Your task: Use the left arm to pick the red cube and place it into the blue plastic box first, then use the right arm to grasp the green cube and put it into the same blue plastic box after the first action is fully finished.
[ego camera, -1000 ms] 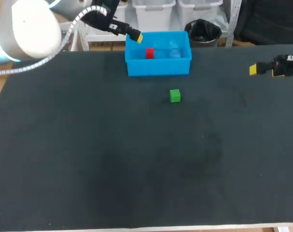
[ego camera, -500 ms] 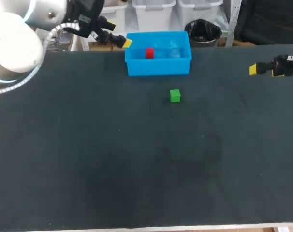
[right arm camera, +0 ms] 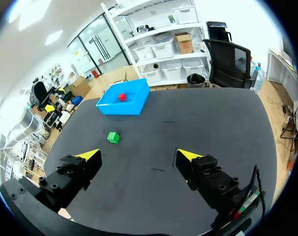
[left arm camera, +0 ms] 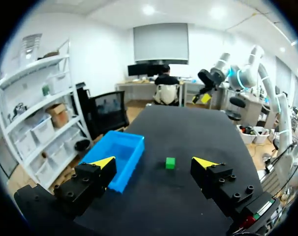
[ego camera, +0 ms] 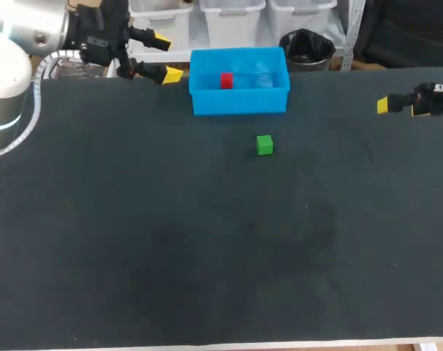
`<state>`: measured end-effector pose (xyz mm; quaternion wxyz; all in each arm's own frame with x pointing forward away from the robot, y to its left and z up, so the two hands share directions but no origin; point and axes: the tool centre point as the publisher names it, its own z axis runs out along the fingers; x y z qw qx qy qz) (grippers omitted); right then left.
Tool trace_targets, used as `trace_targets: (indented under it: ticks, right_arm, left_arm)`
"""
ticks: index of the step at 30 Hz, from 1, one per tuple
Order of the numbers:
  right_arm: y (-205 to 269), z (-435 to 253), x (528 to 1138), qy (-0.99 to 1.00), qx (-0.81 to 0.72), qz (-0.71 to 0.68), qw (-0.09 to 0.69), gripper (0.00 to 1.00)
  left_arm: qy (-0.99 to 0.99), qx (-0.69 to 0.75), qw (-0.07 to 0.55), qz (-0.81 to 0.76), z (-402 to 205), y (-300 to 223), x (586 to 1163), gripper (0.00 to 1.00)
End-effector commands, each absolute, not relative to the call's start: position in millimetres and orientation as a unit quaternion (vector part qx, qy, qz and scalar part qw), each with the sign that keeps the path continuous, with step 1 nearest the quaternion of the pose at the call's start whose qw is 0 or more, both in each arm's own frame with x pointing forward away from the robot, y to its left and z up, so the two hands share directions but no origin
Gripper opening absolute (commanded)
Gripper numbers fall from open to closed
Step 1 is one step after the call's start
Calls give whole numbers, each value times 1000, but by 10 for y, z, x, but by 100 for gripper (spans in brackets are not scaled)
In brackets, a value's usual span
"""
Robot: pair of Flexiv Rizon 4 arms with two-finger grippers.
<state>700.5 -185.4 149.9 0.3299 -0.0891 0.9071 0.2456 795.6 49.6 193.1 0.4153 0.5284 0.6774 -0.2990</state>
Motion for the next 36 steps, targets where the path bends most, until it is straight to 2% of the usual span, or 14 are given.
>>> trace_targets:
  ticks: [1, 8, 25, 36]
  right_arm:
    - [-1855, 1499, 7003, 907, -89, 245, 330, 100]
    - [-1855, 1499, 7003, 907, -89, 245, 330, 100]
    - [-1855, 1499, 7003, 907, -89, 245, 330, 100]
    - [-1077, 1415, 7376, 936, -108, 197, 270, 100]
  left_arm:
    - [663, 529, 426, -313, 1858, 582, 7894, 100]
    - [667, 541, 405, -314, 1708, 660, 7795, 100]
    - [670, 538, 406, -311, 1693, 691, 7790, 100]
    - [670, 538, 406, -311, 1693, 691, 7790, 100]
